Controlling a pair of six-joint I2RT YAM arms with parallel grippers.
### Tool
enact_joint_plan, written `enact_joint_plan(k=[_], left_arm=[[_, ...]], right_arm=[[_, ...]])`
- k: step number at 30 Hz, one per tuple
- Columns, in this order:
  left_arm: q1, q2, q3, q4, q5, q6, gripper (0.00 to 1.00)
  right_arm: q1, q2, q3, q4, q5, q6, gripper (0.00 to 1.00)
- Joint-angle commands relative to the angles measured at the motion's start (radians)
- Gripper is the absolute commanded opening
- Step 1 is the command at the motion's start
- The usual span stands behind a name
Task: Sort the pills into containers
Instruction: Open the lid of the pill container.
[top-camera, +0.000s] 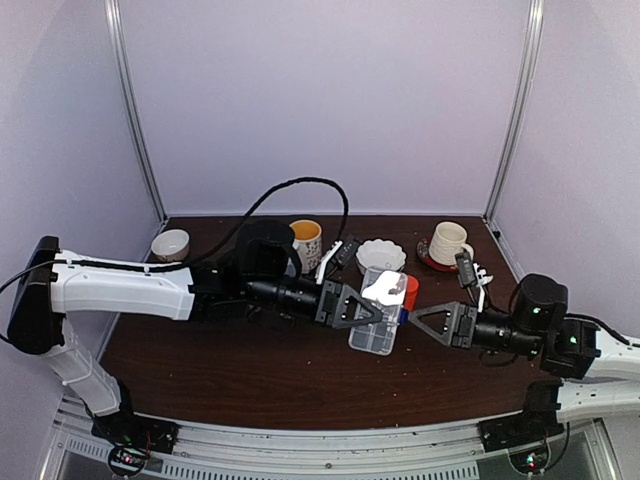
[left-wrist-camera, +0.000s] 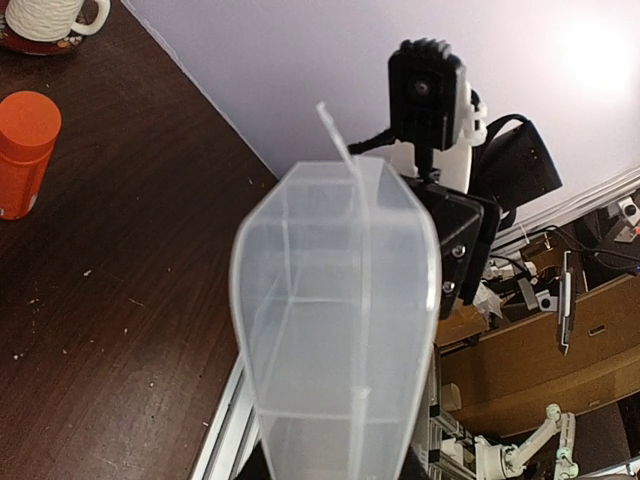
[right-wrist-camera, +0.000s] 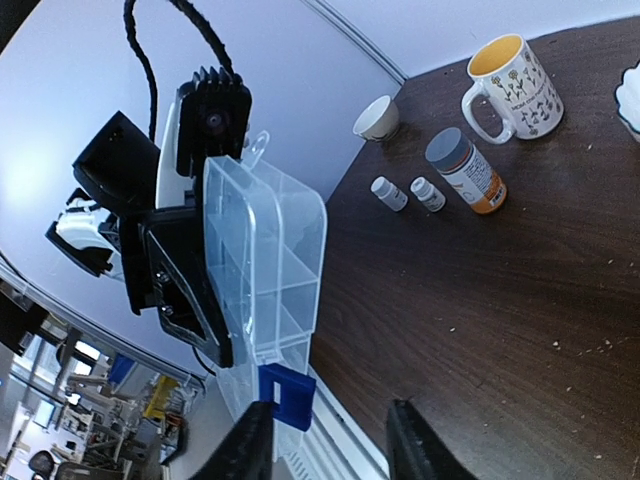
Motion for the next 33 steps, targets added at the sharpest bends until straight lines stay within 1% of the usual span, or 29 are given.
enact_joint_plan(k=[1,4,7,12,17,22,24,31,33], left_arm=[[0.006,-0.003,0.037,0.01,-0.015,0.025,0.19],[0.007,-0.009,0.034,0.02,-0.013,0.021,0.19],[0.008,-0.014,0.028,0.038,-0.005,0.012,0.19],[0.01,-0.022,0.009,0.07,0.0,-0.005,0.19],[0.017,-0.029,-0.018,0.123,0.012,-0.035,0.19],[0.016,-0.03,-0.038,0.19,0.029,-0.073,0.19],[0.018,-0.024,-0.046,0.215,0.037,-0.088,0.19],[0.016,-0.007,-0.048,0.252,0.059,-0.106,0.19],[0.016,-0.005,-0.048,0.252,0.062,-0.106,0.19]], right_arm=[[0.001,-0.025,0.028,-0.066,0.055,-0.019,0.5],[0.0,-0.05,0.019,-0.077,0.063,-0.018,0.6],[-0.002,-0.079,0.007,-0.082,0.065,-0.016,0.72],[-0.004,-0.117,-0.005,-0.09,0.055,-0.015,0.82],[-0.004,-0.135,-0.033,-0.059,0.009,0.004,0.84],[-0.003,-0.101,-0.078,0.137,-0.102,0.05,0.82],[-0.004,-0.078,-0.078,0.178,-0.126,0.058,0.82],[-0.003,-0.03,-0.06,0.231,-0.142,0.06,0.76],[-0.003,-0.024,-0.055,0.233,-0.142,0.061,0.72]])
